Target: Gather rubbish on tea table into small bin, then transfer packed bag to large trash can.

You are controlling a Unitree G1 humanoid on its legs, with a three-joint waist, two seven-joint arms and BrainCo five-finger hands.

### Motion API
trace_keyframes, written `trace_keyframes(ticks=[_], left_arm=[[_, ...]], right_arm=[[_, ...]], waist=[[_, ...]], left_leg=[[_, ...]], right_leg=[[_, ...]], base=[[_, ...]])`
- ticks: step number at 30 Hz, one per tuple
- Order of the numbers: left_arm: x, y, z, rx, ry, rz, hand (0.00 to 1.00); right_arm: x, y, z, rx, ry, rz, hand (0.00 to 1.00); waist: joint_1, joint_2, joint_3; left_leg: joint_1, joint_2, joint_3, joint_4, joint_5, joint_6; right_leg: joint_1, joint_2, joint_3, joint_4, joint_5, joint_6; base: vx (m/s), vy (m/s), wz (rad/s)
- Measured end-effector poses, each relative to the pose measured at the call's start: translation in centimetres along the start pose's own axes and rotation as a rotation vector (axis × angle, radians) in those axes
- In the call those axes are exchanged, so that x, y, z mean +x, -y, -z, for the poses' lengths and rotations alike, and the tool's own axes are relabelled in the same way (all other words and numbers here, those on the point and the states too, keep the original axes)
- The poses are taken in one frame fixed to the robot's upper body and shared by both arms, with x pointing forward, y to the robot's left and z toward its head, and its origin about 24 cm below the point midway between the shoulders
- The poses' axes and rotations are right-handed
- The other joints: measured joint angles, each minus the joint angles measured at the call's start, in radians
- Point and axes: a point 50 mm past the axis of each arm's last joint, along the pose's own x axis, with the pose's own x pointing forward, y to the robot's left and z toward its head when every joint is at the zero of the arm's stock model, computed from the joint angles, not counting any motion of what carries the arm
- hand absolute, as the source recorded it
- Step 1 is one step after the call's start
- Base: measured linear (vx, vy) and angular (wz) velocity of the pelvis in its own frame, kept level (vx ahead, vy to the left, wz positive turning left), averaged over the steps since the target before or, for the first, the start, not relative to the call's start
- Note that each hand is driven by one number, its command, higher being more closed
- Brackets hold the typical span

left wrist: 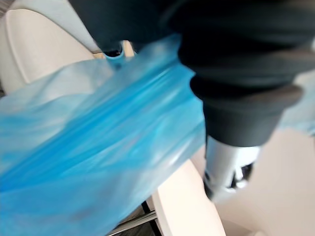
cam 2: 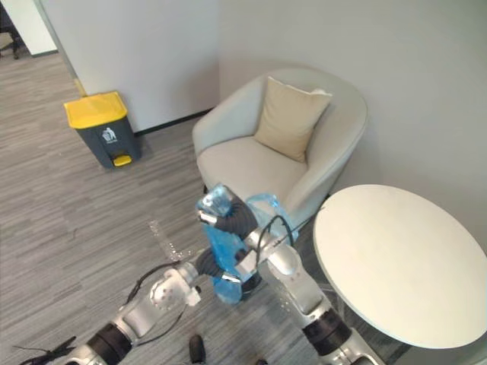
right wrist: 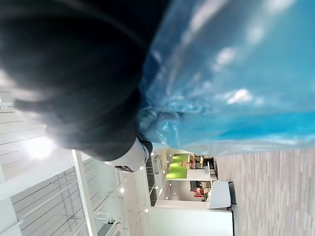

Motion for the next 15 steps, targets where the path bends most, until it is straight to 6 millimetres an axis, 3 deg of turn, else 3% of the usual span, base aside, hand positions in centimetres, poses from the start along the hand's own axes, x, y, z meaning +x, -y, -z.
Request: trace_keyframes(ticks=[6, 9, 15], left_arm=[[0.7, 0.0, -1.0, -0.161, 0.009, -0.106, 1.00], [0.1, -0.1, -1.1, -0.222, 0.012, -0.156, 1.00], [-0.2, 0.3, -0.8, -0.255, -0.036, -0.193, 1.00]], right_arm=[[0.8, -1.6, 0.1, 0.116, 0.041, -0.026, 1.00], [0.9, -2.1, 0.0, 0.139, 0.059, -0.031, 1.00], [-1.5, -1.9, 2.3, 0.120, -0.045, 0.042, 1.00]], waist=[[0.003, -0.010, -0.007], [0.004, -0.010, -0.007], [0.015, -0.010, -0.007]], left_leg=[[0.006, -0.003, 0.000, 0.000, 0.005, 0.002], [0.007, -0.006, -0.001, 0.000, 0.006, 0.002], [0.007, 0.001, -0.005, 0.000, -0.002, -0.009]], right_leg=[[0.003, 0.003, 0.000, 0.006, 0.002, 0.001], [0.003, 0.004, -0.001, 0.008, 0.001, 0.001], [0.005, 0.002, -0.001, 0.006, -0.001, -0.002]], base=[[0.02, -0.004, 0.00], [0.00, 0.000, 0.00], [0.00, 0.000, 0.00]])
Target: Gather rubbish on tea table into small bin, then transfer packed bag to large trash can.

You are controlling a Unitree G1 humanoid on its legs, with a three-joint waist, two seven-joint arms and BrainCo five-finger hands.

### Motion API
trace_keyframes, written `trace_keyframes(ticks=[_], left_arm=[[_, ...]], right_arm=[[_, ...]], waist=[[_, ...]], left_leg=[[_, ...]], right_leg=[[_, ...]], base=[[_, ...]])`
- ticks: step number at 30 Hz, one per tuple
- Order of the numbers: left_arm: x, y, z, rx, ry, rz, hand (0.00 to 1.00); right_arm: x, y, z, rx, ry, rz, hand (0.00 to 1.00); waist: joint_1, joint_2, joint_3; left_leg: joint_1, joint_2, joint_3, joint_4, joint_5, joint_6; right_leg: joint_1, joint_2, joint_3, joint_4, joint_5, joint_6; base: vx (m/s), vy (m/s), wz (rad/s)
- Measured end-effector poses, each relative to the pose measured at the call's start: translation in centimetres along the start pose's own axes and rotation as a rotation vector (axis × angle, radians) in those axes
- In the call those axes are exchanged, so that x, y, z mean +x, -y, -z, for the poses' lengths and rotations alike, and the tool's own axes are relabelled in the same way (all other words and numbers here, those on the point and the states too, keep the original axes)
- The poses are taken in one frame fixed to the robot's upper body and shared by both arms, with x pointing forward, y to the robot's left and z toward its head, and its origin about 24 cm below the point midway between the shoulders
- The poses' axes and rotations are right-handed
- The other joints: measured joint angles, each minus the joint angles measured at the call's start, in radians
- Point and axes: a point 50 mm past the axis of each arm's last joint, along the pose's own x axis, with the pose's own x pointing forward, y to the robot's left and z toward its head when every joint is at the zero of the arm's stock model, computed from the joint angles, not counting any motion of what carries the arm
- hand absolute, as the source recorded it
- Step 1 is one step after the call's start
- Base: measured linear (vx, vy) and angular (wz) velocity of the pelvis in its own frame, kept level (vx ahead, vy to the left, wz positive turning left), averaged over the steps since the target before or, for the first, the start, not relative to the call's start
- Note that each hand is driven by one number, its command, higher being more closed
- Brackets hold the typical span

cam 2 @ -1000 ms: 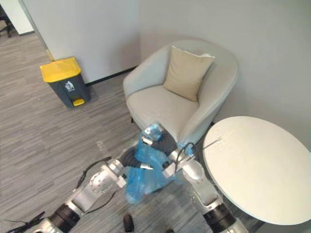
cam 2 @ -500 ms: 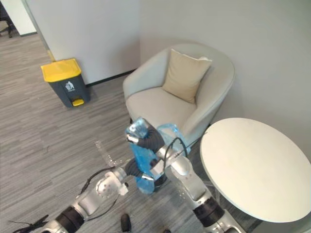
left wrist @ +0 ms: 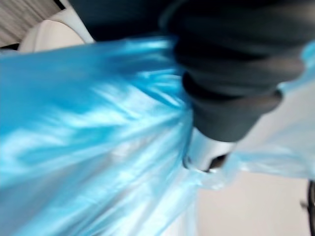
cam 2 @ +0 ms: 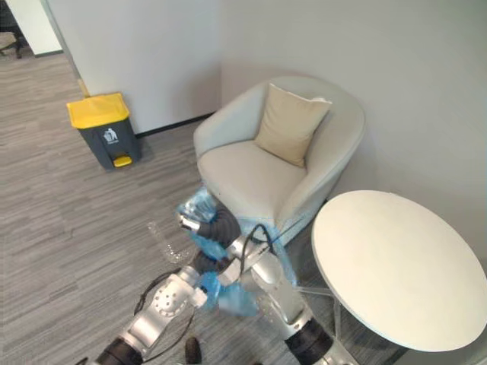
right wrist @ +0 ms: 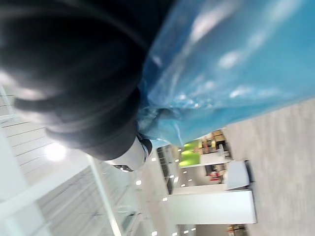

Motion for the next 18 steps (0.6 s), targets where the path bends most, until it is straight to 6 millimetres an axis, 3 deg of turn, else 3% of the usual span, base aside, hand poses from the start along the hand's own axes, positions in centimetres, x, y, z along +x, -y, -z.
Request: trace_keyframes(ticks=[3, 6, 7, 18], left_arm=[[0.0, -0.7, -0.2, -0.008, 0.007, -0.037, 1.00], [0.0, -1.5, -0.6, -0.013, 0.026, -0.082, 1.00], [-0.1, -1.7, -0.7, -0.015, 0.030, -0.090, 1.00], [-1.3, -4.2, -1.4, -0.056, 0.069, -0.237, 1.00]], right_arm=[[-1.6, 1.2, 1.6, -0.030, -0.084, 0.089, 1.00], [-2.4, 2.0, 1.8, -0.083, -0.109, 0.132, 1.00], [-2.5, 2.1, 1.8, -0.100, -0.113, 0.137, 0.00], [-3.8, 4.3, 0.8, -0.540, -0.162, 0.257, 0.00]], waist=[[0.001, 0.000, 0.000], [0.002, 0.000, 0.000], [0.002, 0.000, 0.000], [0.010, 0.000, 0.000]], left_leg=[[0.000, 0.000, -0.003, 0.000, 0.000, 0.000], [0.000, 0.000, -0.005, 0.000, 0.000, 0.000], [0.000, 0.000, -0.006, 0.000, 0.000, 0.000], [0.018, -0.012, -0.018, 0.000, 0.004, 0.004]], right_leg=[[0.001, 0.000, 0.000, -0.001, 0.000, 0.000], [0.002, 0.000, -0.001, -0.002, 0.000, 0.000], [0.002, 0.000, -0.001, -0.002, 0.001, 0.000], [0.026, -0.002, -0.016, -0.004, -0.002, 0.005]], base=[[0.00, 0.000, 0.00], [0.00, 0.000, 0.00], [0.00, 0.000, 0.00], [0.03, -0.007, 0.03]])
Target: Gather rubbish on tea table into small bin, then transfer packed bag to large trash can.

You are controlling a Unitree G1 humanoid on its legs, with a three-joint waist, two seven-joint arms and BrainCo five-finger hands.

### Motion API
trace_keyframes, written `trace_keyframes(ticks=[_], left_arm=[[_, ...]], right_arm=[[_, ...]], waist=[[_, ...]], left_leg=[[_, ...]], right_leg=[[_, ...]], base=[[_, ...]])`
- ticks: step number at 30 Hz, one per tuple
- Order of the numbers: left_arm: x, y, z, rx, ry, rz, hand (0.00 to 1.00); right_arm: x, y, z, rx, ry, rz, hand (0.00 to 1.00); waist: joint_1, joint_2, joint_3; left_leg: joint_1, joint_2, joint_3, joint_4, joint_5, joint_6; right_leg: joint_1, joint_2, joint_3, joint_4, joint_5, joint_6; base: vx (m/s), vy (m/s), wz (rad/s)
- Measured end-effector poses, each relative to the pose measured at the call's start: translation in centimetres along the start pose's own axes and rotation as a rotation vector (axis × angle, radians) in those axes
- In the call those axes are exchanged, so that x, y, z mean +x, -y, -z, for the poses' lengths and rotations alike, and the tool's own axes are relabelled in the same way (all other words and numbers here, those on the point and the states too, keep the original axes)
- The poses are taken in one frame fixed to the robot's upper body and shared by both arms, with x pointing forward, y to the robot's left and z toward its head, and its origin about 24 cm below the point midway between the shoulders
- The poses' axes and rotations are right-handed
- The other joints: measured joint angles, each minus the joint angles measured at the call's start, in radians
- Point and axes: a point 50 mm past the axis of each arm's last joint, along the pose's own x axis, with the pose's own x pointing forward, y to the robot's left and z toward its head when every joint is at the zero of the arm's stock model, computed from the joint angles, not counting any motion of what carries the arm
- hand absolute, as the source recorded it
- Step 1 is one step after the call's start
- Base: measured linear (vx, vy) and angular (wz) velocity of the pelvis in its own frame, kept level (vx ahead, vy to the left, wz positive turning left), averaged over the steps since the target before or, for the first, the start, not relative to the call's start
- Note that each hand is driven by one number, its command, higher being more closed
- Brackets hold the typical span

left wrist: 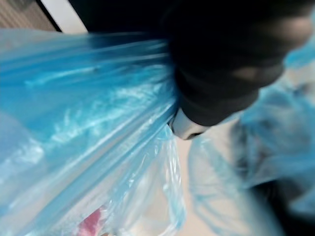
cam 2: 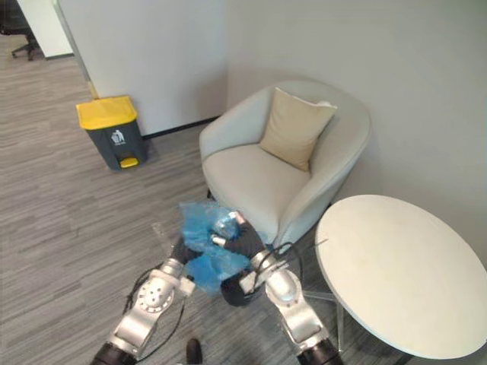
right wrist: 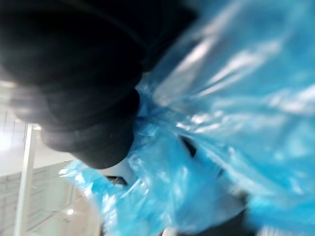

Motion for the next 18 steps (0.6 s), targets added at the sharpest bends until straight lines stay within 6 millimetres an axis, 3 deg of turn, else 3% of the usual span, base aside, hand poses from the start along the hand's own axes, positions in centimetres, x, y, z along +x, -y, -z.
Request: trace_keyframes(ticks=[3, 9, 13, 18], left_arm=[[-0.3, -0.8, 0.3, 0.002, -0.009, -0.047, 1.00], [-2.0, -2.2, 1.5, 0.010, -0.070, -0.125, 1.00], [-2.6, -2.7, 2.0, 0.024, -0.096, -0.152, 1.00], [-4.0, -3.3, 3.1, 0.021, -0.158, -0.198, 1.00]], right_arm=[[-0.5, 1.7, -0.1, -0.168, 0.002, 0.051, 0.00], [-1.3, 5.6, -3.3, -0.445, 0.133, 0.215, 0.00], [-1.7, 6.1, -3.4, -0.492, 0.137, 0.262, 0.00], [-4.0, 6.6, -2.2, -0.414, 0.051, 0.430, 0.00]], waist=[[0.000, 0.000, 0.000], [-0.001, 0.003, 0.002], [-0.001, 0.003, 0.002], [0.000, 0.006, 0.003]], left_leg=[[0.000, 0.000, 0.000, 0.000, -0.003, -0.004], [0.000, -0.001, 0.002, 0.000, -0.005, -0.002], [0.000, -0.001, 0.002, 0.000, -0.005, -0.002], [0.000, -0.002, 0.002, 0.000, -0.008, -0.004]], right_leg=[[0.000, -0.001, -0.001, 0.001, -0.004, -0.005], [0.000, -0.005, -0.001, 0.000, -0.005, -0.006], [0.000, -0.006, -0.001, -0.001, -0.005, -0.006], [0.000, -0.008, -0.002, -0.002, -0.007, -0.007]], base=[[0.00, 0.000, 0.00], [0.01, -0.001, 0.00], [0.04, -0.009, 0.00], [0.05, -0.013, 0.00]])
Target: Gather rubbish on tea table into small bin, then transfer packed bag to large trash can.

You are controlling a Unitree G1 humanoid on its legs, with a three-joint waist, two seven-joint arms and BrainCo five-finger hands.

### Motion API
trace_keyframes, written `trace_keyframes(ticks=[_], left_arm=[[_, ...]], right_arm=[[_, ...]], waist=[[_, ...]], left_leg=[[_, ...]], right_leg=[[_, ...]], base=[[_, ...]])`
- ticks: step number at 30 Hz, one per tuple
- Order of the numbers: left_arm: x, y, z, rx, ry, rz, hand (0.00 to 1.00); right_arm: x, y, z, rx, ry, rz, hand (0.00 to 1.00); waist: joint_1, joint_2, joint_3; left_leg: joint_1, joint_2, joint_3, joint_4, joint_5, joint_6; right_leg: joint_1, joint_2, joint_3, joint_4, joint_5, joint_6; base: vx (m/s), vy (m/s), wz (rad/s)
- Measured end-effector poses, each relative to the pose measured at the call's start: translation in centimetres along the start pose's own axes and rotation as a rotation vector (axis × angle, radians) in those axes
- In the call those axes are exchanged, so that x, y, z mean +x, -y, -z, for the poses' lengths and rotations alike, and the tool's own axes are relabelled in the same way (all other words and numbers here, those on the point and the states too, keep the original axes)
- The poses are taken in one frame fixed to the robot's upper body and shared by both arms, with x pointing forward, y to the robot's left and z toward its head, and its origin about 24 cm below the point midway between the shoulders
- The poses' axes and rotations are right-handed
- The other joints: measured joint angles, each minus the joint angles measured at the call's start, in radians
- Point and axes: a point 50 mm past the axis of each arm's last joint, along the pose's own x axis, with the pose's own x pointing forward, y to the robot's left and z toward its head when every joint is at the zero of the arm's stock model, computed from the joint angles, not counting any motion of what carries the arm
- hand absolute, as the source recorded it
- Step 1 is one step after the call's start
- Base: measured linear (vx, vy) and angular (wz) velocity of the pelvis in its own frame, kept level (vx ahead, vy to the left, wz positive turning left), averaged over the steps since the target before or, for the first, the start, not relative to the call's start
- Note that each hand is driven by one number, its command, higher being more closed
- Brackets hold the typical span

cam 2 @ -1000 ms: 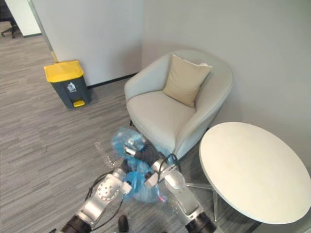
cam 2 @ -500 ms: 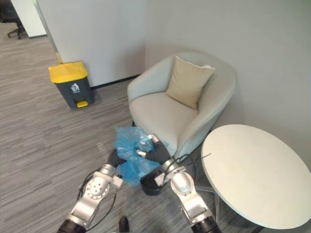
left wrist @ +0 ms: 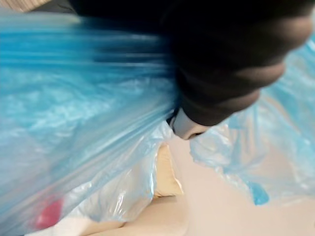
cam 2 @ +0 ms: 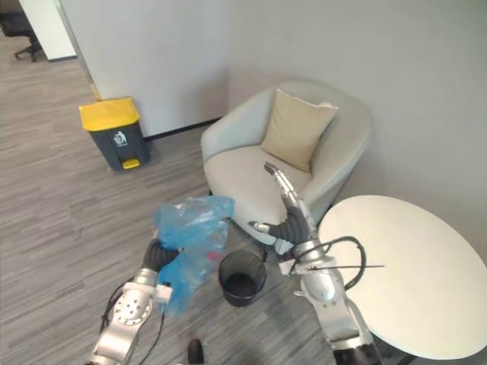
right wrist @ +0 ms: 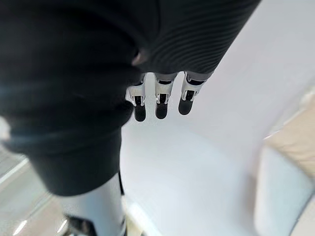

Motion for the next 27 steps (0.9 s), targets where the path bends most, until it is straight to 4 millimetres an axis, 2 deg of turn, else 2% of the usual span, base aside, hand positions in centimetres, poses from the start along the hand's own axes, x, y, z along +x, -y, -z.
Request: trace_keyframes(ticks=[2, 5, 10, 14, 16, 21, 24, 27], left_arm=[[-0.5, -0.3, 0.8, -0.014, -0.041, -0.029, 1.00], [-1.3, -0.4, 2.6, -0.038, -0.128, -0.056, 1.00], [-3.3, -0.6, 6.8, -0.148, -0.349, -0.100, 1.00], [-5.6, -0.9, 9.8, -0.203, -0.519, -0.130, 1.00], [-7.0, -0.6, 11.3, -0.210, -0.617, -0.124, 1.00], [-9.7, -0.2, 14.0, -0.239, -0.793, -0.126, 1.00], [-11.2, 0.3, 15.2, -0.252, -0.892, -0.123, 1.00], [-12.3, 0.6, 15.9, -0.252, -0.947, -0.117, 1.00]], right_arm=[[-1.0, 0.2, 1.1, 0.023, -0.083, 0.059, 0.00], [-3.2, -0.2, 4.2, 0.079, -0.280, 0.106, 0.00], [-9.1, -1.7, 10.5, 0.217, -0.721, 0.165, 0.00], [-13.9, -2.5, 13.4, 0.289, -0.996, 0.199, 0.00], [-16.2, -3.2, 14.3, 0.335, -1.118, 0.217, 0.00], [-19.6, -4.8, 15.5, 0.403, -1.317, 0.217, 0.00], [-21.2, -5.7, 15.7, 0.431, -1.414, 0.198, 0.00], [-21.5, -6.1, 15.8, 0.436, -1.442, 0.185, 0.00]], waist=[[-0.001, 0.004, 0.002], [-0.003, 0.009, 0.003], [-0.002, 0.023, 0.010], [-0.001, 0.027, 0.013], [-0.001, 0.024, 0.017], [0.000, 0.026, 0.026], [0.001, 0.025, 0.028], [0.004, 0.016, 0.053]], left_leg=[[0.000, 0.000, 0.000, 0.000, -0.001, 0.000], [0.000, 0.000, -0.001, 0.000, -0.001, -0.001], [0.000, 0.000, -0.007, 0.000, -0.010, 0.000], [0.004, -0.003, -0.011, 0.000, -0.016, 0.000], [0.026, -0.008, -0.016, 0.000, -0.022, -0.006], [0.053, -0.013, -0.017, 0.000, -0.039, -0.013], [0.055, -0.016, -0.019, 0.000, -0.042, -0.012], [0.089, -0.022, -0.018, 0.000, -0.048, -0.011]], right_leg=[[0.000, 0.000, -0.002, 0.000, -0.001, -0.001], [0.000, -0.001, -0.003, 0.001, -0.002, -0.001], [0.005, -0.003, -0.008, 0.000, -0.012, 0.011], [0.014, -0.006, -0.016, -0.002, -0.020, 0.012], [0.042, -0.009, -0.021, -0.011, -0.024, 0.013], [0.070, -0.015, -0.023, -0.011, -0.042, 0.016], [0.073, -0.016, -0.023, -0.010, -0.042, 0.012], [0.110, -0.019, -0.025, -0.012, -0.048, 0.017]], base=[[0.02, -0.007, 0.00], [0.00, 0.000, 0.00], [0.01, -0.005, 0.04], [0.07, -0.019, 0.04], [0.10, -0.024, 0.08], [0.08, -0.024, 0.02], [0.09, -0.024, 0.01], [0.11, -0.029, 0.00]])
